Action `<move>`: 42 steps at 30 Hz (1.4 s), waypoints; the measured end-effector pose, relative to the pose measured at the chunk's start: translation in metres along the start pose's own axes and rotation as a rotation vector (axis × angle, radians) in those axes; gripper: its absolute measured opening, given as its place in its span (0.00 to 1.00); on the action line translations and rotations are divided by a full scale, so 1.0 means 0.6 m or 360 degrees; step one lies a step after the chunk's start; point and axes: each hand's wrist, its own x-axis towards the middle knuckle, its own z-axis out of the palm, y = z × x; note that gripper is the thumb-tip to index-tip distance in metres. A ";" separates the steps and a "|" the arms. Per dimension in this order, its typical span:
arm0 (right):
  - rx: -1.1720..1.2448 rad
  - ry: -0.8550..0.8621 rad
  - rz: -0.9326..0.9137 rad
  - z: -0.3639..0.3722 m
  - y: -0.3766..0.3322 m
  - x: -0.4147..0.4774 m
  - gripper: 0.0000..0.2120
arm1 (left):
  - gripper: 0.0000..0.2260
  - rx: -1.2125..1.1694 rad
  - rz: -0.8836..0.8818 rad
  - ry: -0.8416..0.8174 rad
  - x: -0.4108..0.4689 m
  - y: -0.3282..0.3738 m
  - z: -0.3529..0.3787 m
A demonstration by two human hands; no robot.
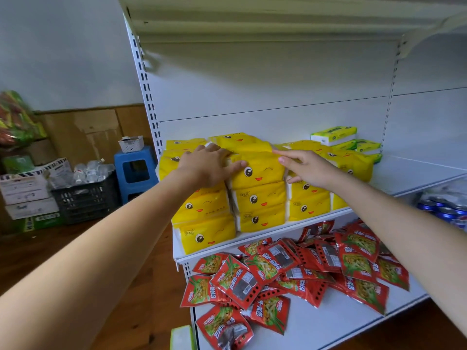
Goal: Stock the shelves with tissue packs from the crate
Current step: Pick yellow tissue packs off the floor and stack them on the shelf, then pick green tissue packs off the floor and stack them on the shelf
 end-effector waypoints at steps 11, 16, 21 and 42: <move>0.0159 0.0186 -0.0049 0.024 -0.015 -0.004 0.27 | 0.34 -0.0029 0.0022 0.0027 0.000 -0.001 0.003; 0.0161 0.0216 -0.0047 -0.002 -0.025 -0.011 0.28 | 0.34 -0.0110 0.0065 0.0184 -0.016 -0.010 0.000; 0.0018 0.0725 -0.0257 -0.016 -0.043 -0.014 0.23 | 0.29 -0.0321 0.0211 0.0584 -0.076 -0.063 -0.010; -0.0002 -0.0584 -0.0613 0.587 -0.079 -0.174 0.21 | 0.23 -0.0556 -0.0719 -0.0100 -0.408 -0.335 0.316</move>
